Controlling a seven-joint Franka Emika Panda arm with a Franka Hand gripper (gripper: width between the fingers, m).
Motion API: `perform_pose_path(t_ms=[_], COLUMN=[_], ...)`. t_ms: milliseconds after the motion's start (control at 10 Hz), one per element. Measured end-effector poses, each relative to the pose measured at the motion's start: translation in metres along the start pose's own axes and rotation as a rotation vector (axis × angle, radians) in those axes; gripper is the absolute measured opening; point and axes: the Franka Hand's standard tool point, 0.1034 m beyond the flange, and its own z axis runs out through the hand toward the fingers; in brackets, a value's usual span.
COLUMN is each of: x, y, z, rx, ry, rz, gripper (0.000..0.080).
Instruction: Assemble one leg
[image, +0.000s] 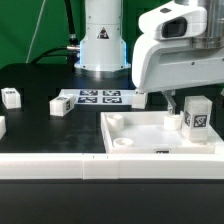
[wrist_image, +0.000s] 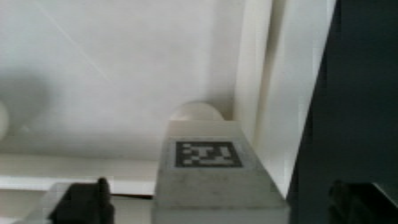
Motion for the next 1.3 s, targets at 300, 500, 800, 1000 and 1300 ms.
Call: perform_pose_path(t_ms=[300,500,800,1000,1300], x=[-0.0002,-0.0003,-0.0020,-0.0021,-0.0011], y=[0.0033,0.0025,0.0026,0.0000,-0.0021], z=[0.0002,0.0004,0.0021,0.0027,0.0032], rx=[-0.003,-0.002,0.028,0.031,0.047], ry=[-0.001,-0.001,0.024,0.056,0.057], rz=[0.003,0.021,0.228,0.542,0.901], gripper=[0.0294,0.0294,0.0294,0.0294,0.0294])
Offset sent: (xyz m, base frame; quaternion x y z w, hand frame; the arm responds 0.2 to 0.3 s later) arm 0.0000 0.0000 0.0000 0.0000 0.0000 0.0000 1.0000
